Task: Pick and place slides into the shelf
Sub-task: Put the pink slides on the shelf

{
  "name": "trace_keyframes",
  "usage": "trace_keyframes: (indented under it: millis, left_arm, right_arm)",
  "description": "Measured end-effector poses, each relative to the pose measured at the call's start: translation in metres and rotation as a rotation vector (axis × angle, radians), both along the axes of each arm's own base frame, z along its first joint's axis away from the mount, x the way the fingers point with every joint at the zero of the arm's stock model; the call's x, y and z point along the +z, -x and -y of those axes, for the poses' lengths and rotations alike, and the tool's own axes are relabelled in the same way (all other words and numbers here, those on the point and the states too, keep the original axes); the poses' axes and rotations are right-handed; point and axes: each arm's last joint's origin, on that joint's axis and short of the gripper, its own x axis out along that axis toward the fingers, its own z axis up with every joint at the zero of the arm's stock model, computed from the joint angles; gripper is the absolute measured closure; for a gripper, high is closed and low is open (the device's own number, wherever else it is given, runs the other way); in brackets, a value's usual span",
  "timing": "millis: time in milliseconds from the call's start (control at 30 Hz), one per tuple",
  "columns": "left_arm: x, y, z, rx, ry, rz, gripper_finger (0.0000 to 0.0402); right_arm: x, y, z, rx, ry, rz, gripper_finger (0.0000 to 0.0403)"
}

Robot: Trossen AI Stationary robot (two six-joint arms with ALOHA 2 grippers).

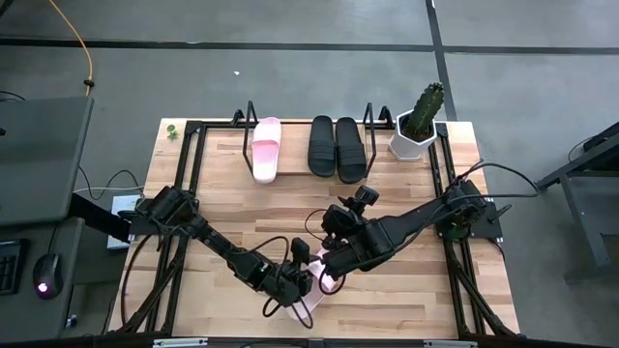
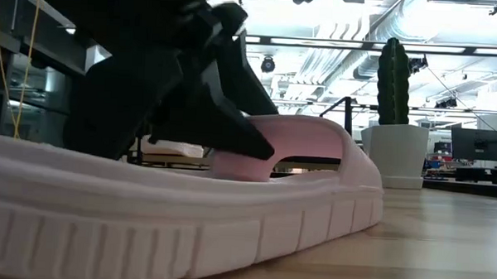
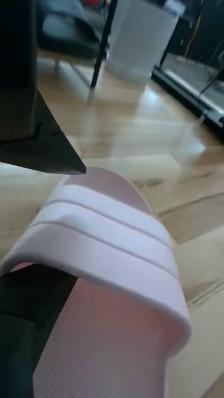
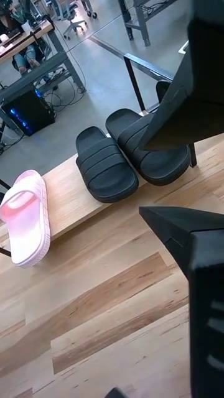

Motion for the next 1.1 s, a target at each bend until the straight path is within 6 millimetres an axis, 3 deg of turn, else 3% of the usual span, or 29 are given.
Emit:
trace_keyframes:
  millis: [200, 500, 667, 967, 1100]
  left_arm:
    - [-0.0023, -0.0042, -0.0089, -0.013, 0.106, -0.025, 0.019]
    - [-0.0015, -0.0035, -0.0097, 0.028, 0.051, -0.007, 0.0199]
    - [-0.0016, -0.0034, -0.01, 0.03, 0.044, -0.009, 0.0247]
    - [-0.002, -0.0029, -0.0103, 0.029, 0.038, -0.018, 0.0383]
    - [-0.002, -0.0028, -0.0102, 0.016, 0.02, -0.027, 0.0387]
  right_arm:
    - [0.0, 0.0, 0.0, 0.0, 0.0, 0.0, 0.0257]
    - [0.0, 0.0, 0.0, 0.0, 0.0, 0.0, 0.0257]
    - [0.0, 0.0, 0.0, 0.0, 0.0, 0.0, 0.0257]
    - [0.0, 0.0, 0.0, 0.0, 0.0, -0.001, 0.0257]
    - [0.0, 0.0, 0.0, 0.0, 0.0, -0.001, 0.0257]
